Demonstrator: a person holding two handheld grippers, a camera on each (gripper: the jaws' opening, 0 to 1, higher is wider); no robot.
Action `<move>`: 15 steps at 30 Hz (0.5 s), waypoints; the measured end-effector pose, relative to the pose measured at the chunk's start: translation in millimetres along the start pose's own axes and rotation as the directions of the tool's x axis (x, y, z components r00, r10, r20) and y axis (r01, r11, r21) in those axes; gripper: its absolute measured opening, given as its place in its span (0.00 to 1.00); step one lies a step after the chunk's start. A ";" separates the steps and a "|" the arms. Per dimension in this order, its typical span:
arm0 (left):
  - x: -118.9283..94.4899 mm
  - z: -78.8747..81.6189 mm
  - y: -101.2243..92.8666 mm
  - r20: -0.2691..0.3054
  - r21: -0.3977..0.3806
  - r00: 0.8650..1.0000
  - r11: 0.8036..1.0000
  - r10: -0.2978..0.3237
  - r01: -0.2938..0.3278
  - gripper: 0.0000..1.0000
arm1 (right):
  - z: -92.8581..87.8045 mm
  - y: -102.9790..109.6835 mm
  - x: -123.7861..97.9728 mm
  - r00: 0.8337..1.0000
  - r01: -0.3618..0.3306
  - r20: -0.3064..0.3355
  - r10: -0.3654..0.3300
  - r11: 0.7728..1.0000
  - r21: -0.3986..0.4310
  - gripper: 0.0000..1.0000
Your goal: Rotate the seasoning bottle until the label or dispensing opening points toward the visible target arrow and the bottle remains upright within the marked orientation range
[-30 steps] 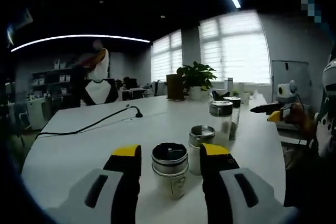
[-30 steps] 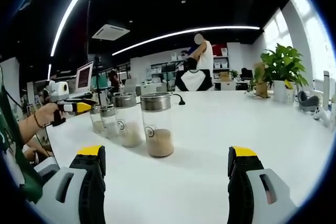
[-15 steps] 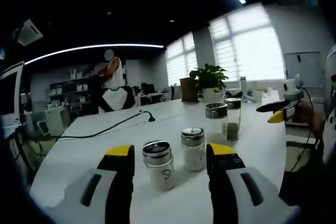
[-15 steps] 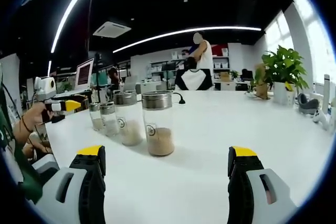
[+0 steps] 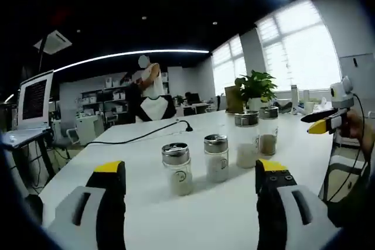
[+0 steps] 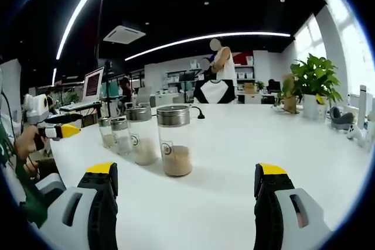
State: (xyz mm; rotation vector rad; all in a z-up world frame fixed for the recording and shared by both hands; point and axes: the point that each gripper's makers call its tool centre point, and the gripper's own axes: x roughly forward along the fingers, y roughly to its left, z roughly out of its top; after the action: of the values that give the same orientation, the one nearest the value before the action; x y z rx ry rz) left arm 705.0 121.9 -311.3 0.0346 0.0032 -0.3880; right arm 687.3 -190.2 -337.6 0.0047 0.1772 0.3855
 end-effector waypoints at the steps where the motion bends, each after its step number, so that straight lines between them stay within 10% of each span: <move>1: -2.0 -0.4 -0.3 -0.002 -0.007 1.000 1.000 0.001 -0.001 1.00 | 0.4 0.3 -0.1 1.000 0.001 0.003 -0.001 1.000 0.002 0.99; 15: -17.7 12.1 15.2 0.027 -0.041 0.996 0.996 0.079 -0.078 1.00 | 7.8 10.6 -7.9 1.000 -0.020 0.023 0.020 1.000 0.013 0.99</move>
State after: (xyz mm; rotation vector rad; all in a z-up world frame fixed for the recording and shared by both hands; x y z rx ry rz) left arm 694.3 142.3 -298.5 -0.0107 -0.0189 -0.3095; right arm 677.4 -183.1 -328.2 0.0235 0.1576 0.4037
